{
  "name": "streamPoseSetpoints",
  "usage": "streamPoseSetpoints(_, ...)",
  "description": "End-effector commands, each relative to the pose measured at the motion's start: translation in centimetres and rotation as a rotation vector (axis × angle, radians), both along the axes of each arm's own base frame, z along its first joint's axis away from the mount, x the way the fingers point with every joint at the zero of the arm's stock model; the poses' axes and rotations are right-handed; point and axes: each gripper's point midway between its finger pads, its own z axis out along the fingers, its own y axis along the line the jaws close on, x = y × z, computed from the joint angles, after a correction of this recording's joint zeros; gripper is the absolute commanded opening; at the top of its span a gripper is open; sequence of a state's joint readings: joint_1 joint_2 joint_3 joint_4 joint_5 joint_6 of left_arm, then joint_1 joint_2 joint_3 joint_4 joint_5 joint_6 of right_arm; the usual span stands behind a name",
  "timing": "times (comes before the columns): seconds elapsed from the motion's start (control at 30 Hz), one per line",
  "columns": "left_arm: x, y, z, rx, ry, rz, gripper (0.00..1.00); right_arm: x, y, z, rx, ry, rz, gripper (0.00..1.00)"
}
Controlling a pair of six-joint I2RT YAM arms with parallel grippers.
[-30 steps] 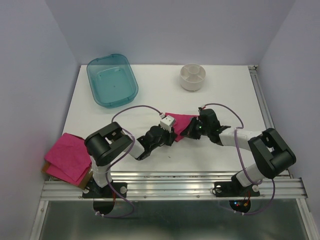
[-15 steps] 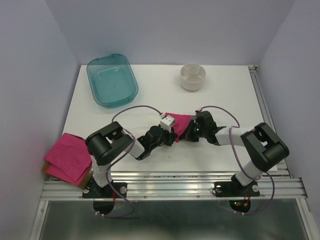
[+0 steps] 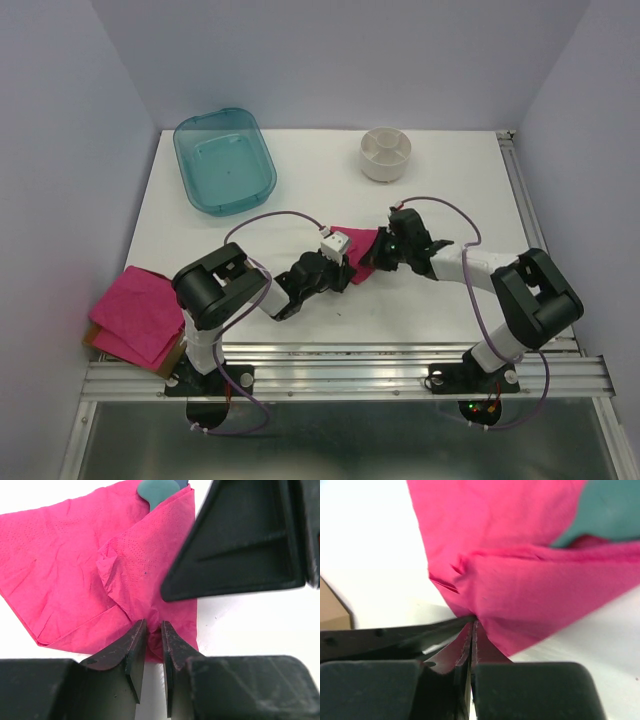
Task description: Place the utensils on the paper napkin and roll it up
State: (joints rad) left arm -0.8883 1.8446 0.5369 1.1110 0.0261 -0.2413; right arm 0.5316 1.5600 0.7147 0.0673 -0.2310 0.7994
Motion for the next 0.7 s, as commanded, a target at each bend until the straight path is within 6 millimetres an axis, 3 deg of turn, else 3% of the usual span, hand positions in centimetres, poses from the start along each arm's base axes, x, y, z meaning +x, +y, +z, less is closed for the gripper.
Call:
streamPoseSetpoints(0.0, -0.1, -0.1, 0.2, -0.018, 0.0, -0.006, 0.29, 2.8, 1.3, 3.6, 0.021, -0.109, -0.004, 0.02)
streamPoseSetpoints(0.2, -0.2, 0.0, 0.4, -0.022, 0.0, -0.003, 0.29, 4.7, 2.6, 3.9, 0.039, -0.123, 0.003, 0.02)
streamPoseSetpoints(0.4, -0.1, 0.0, 0.5, -0.022, -0.003, 0.0, 0.29, 5.8, 3.6, 2.8, 0.034, -0.106, 0.017, 0.01)
streamPoseSetpoints(0.67, -0.1, -0.1, 0.3, -0.019, 0.003, 0.0, 0.29, 6.2, 3.2, 3.1, 0.016, -0.128, 0.0, 0.01)
